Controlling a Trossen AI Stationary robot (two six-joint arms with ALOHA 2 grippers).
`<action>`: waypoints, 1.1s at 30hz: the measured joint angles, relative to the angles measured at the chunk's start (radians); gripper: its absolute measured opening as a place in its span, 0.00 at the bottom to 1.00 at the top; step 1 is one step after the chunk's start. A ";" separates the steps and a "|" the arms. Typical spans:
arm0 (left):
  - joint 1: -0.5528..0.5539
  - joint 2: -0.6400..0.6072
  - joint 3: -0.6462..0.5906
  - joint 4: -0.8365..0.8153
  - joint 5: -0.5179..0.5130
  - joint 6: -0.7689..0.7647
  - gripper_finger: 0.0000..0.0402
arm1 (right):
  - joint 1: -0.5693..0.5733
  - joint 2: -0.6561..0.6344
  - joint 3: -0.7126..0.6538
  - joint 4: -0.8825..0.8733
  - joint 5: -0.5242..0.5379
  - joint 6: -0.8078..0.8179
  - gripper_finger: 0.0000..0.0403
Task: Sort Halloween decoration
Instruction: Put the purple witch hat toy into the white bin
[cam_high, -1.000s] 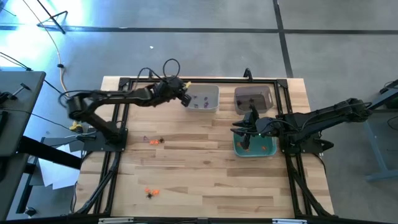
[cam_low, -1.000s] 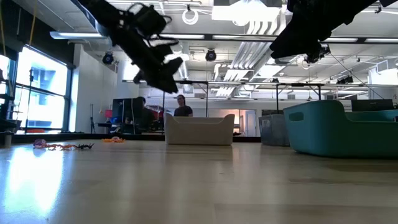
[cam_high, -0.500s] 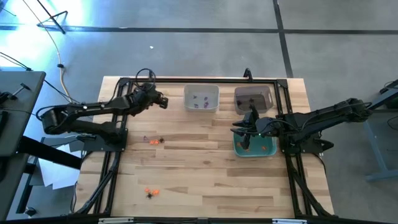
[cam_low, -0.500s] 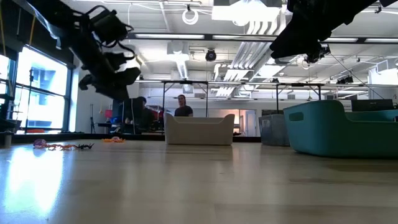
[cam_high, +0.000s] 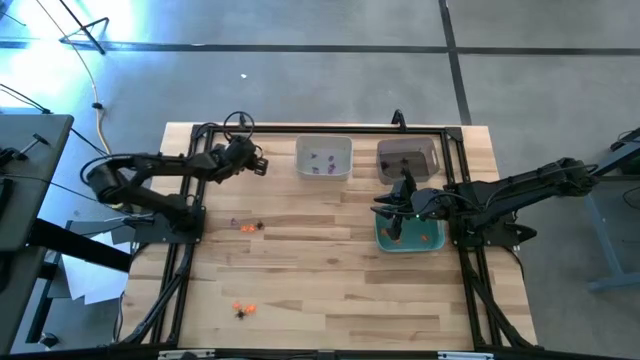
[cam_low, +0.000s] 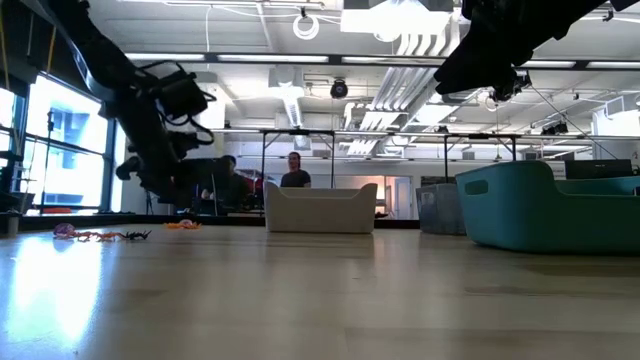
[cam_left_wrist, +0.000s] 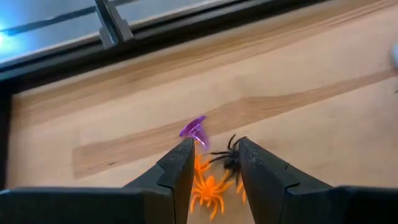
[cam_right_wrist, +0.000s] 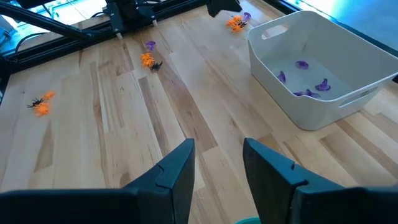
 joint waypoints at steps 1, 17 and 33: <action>0.009 0.016 0.000 0.019 0.011 0.012 0.29 | 0.000 0.000 0.000 0.000 0.000 0.000 0.33; 0.107 0.130 0.030 0.077 0.067 0.094 0.29 | 0.000 0.000 0.000 -0.001 0.000 0.000 0.33; 0.107 0.133 0.033 0.081 0.084 0.102 0.29 | 0.000 0.000 0.000 -0.001 0.000 0.000 0.33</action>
